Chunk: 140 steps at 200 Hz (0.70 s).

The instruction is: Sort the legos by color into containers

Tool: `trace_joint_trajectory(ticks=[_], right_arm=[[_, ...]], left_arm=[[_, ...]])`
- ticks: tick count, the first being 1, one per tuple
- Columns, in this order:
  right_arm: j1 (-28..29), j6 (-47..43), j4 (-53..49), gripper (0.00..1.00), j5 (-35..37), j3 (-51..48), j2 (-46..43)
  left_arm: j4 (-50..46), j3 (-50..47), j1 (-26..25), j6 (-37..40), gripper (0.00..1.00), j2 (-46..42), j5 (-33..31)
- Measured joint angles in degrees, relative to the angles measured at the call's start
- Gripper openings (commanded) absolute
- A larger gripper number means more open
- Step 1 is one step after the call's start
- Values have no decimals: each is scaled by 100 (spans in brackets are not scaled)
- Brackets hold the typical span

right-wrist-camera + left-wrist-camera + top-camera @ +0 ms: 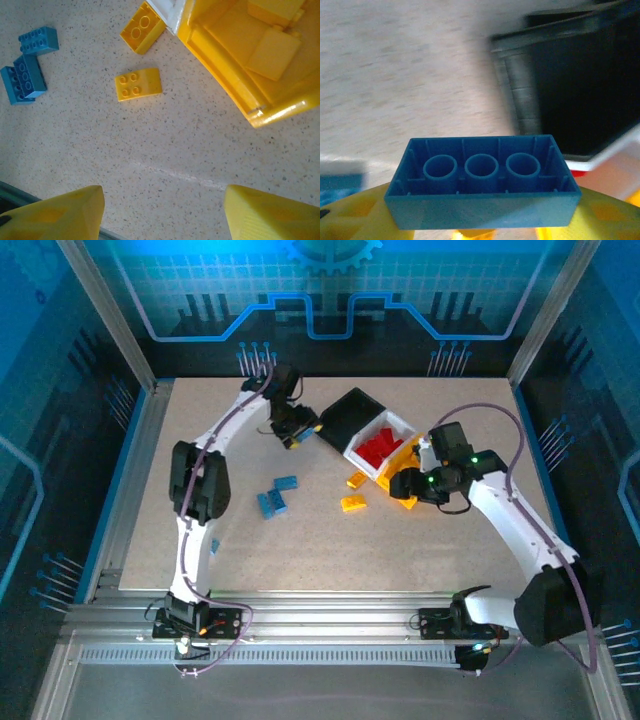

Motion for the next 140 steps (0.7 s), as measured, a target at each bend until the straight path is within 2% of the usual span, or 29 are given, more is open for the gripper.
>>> trace_joint_trajectory(ticks=[30, 50, 69, 82, 109, 140], right_arm=[[-153, 55, -151, 65, -17, -107, -249], [-208, 72, -225, 65, -31, -107, -365], [-236, 72, -306, 65, -44, -107, -435], [-267, 72, -345, 66, -46, -107, -466], [-330, 74, -345, 66, -72, -160, -549], [-341, 87, -341, 66, -166, -299, -562]], left_arm=[[295, 1436, -186, -262, 60, 960, 358], [605, 1963, -254, -529, 59, 1445, 542], [872, 2092, -286, -815, 62, 1727, 656], [999, 2138, -293, -957, 72, 1882, 697], [1054, 2162, -299, -1088, 81, 1991, 734], [1078, 2166, -302, -920, 83, 1954, 793]])
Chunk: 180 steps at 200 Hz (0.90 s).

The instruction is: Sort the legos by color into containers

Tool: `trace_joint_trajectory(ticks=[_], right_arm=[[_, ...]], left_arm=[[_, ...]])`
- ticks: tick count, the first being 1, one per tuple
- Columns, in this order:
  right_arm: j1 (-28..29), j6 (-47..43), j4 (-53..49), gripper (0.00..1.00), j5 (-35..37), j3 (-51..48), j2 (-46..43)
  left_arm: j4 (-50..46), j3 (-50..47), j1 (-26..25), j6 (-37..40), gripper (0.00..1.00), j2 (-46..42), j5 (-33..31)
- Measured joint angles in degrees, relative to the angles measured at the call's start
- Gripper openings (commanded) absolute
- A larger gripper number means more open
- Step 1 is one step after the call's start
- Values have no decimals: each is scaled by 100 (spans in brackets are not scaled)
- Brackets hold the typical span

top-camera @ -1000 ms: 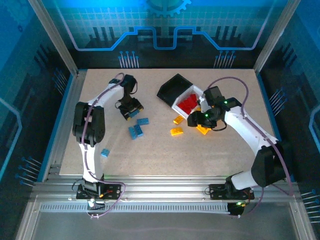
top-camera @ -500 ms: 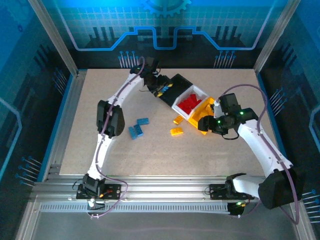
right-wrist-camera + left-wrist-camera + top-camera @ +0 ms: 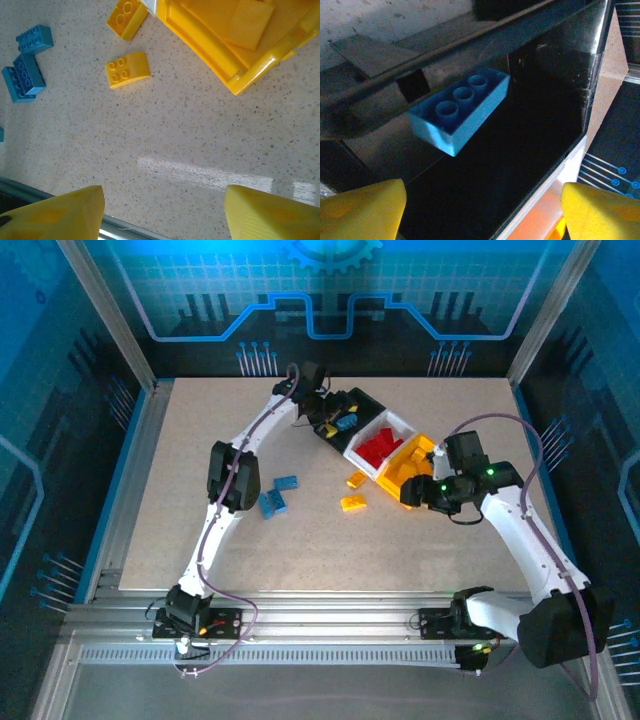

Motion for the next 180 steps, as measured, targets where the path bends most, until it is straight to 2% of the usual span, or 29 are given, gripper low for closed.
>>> trace_joint_trajectory(ticks=[21, 42, 67, 100, 138, 180], right_arm=[[0, 9, 11, 66, -81, -22, 28], [2, 9, 59, 66, -162, -22, 94], [22, 52, 87, 66, -232, -24, 199], [199, 184, 173, 66, -284, -48, 197], [457, 385, 219, 66, -280, -214, 109], [704, 595, 238, 66, -236, -385, -184]], left_arm=[[-170, -476, 2, 286, 84, -361, -13], [-761, -892, 0, 774, 85, -885, -210], [-1650, -1370, -7, 1609, 88, -1648, -728], [-2463, -2542, -9, 2544, 93, -2557, -1554], [-2662, -3515, -2, 2988, 94, -2621, -2057], [-2605, -3556, 61, 3176, 94, -2339, -2267]])
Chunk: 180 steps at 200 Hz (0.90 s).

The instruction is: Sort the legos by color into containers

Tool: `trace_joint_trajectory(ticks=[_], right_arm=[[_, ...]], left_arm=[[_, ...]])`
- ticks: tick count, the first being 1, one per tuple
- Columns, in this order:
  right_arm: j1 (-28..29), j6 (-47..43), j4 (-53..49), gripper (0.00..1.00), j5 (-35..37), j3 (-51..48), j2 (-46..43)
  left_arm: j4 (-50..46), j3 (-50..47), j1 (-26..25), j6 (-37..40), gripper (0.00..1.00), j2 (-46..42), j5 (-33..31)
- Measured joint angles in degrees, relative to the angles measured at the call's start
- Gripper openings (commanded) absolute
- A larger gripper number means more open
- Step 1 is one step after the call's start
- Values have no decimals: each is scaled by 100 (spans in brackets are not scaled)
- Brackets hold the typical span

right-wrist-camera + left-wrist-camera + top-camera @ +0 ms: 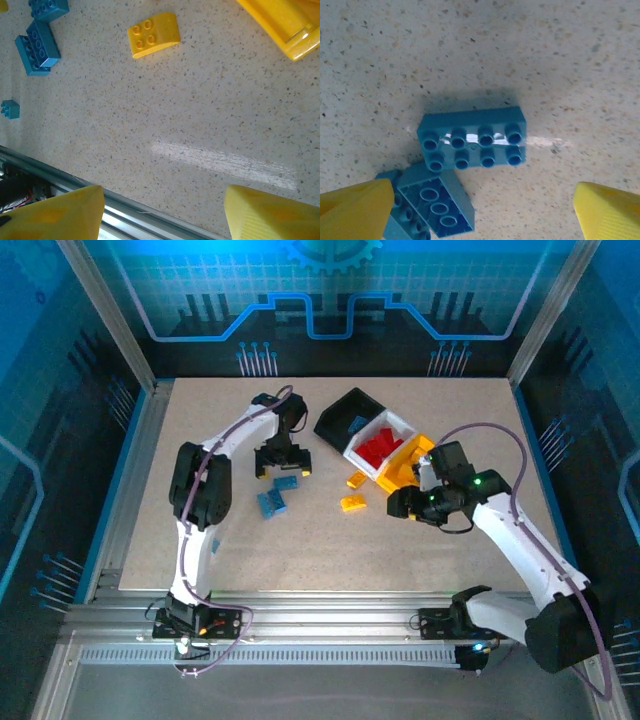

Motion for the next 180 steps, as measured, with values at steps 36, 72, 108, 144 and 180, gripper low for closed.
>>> trace_joint_trajectory(ticks=[36, 72, 108, 144, 180], right_arm=[[39, 85, -24, 66, 74, -142, -160], [39, 83, -28, 66, 149, -142, -157], [39, 81, -24, 66, 151, -138, -24], [39, 81, 11, 66, 149, -129, 118], [39, 81, 79, 66, 146, -129, 118]], left_arm=[[-4, 227, 101, 92, 93, 407, -83], [2, 308, 122, 83, 92, 577, -103], [0, 308, 87, 44, 88, 588, -103], [-4, 308, 37, -68, 85, 660, -101], [-4, 308, -42, -96, 80, 715, -98]])
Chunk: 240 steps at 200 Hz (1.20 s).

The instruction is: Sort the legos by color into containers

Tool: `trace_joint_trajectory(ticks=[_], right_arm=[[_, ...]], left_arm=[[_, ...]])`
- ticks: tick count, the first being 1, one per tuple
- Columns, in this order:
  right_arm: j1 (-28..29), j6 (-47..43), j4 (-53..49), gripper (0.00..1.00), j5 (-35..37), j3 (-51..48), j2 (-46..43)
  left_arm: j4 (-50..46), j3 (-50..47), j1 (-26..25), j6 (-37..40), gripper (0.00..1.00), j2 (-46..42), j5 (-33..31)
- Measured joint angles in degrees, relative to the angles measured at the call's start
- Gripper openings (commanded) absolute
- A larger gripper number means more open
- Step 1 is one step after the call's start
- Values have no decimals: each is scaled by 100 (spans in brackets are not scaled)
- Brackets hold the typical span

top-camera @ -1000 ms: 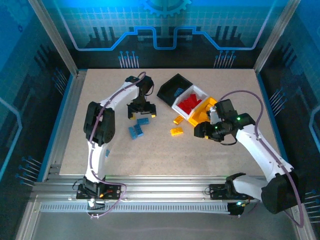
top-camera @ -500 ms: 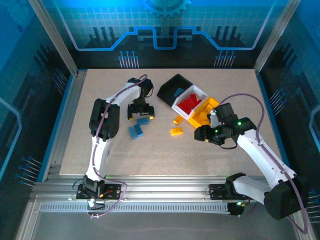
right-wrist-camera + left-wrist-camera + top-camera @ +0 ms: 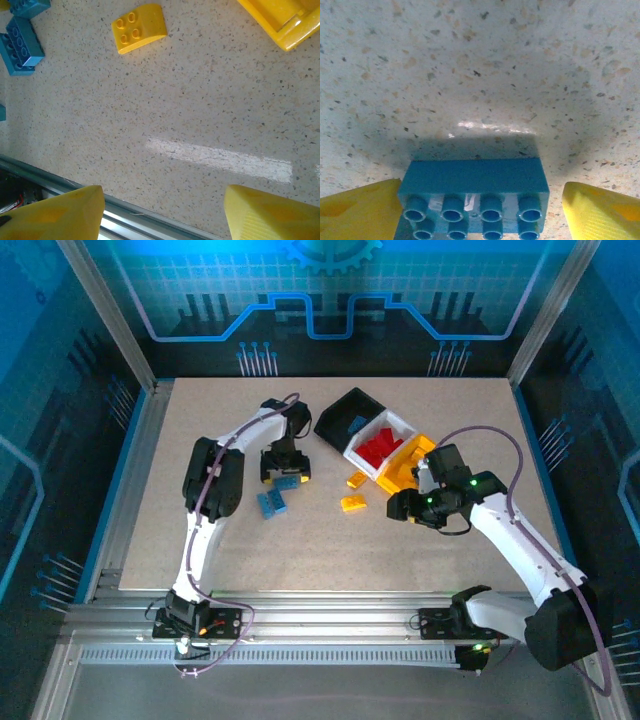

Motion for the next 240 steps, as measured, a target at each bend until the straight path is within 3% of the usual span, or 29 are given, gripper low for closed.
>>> trace_joint_trajectory(ticks=[50, 98, 142, 191, 240], right_arm=[[0, 0, 2, 66, 4, -4, -46], [-2, -4, -22, 66, 114, -4, -188], [-20, -44, -221, 65, 221, 37, -284], [-219, -44, -350, 65, 358, 85, -761], [-369, 2, -358, 65, 367, -92, -960]], left_arm=[[-24, 52, -46, -140, 61, 136, 87], [-39, 214, -46, -173, 62, 166, 273], [216, 570, 15, -516, 62, 177, 933], [1182, 719, 197, -1493, 62, 199, 2131], [2000, 2006, 201, -2385, 62, 614, 2809]])
